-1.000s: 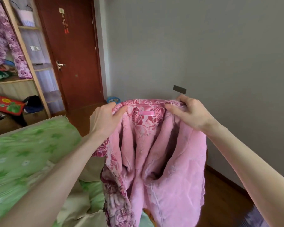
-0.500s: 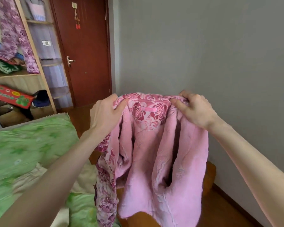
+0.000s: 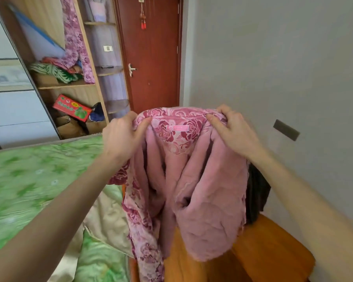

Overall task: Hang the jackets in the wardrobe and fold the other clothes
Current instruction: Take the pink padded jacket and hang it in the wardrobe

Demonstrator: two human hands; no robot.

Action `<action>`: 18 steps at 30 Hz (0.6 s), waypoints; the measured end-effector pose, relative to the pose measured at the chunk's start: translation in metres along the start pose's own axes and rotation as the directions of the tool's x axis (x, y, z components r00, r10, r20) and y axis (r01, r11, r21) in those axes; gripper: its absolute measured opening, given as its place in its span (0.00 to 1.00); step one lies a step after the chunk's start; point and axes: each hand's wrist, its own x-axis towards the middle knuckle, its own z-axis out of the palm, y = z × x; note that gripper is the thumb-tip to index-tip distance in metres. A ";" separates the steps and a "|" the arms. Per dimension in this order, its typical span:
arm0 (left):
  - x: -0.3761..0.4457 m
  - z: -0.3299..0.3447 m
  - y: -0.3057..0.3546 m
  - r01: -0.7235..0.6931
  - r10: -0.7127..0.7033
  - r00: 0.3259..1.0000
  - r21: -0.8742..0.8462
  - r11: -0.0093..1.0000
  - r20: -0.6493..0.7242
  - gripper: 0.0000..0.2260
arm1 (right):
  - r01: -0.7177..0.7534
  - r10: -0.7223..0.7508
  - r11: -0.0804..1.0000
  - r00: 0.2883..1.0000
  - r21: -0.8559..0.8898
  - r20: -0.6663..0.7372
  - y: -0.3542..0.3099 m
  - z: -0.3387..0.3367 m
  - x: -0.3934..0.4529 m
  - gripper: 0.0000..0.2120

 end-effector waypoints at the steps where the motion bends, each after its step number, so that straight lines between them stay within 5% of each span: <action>1: 0.006 0.008 0.004 0.007 -0.006 1.000 0.014 1.000 -0.017 0.22 | 0.027 -0.027 1.000 1.000 0.010 0.013 0.012 0.000 0.012 0.14; 18: 0.073 0.062 0.032 0.124 -0.089 0.985 0.251 0.960 -0.146 0.18 | 0.247 -0.255 0.936 0.967 0.251 0.001 0.090 0.026 0.158 0.12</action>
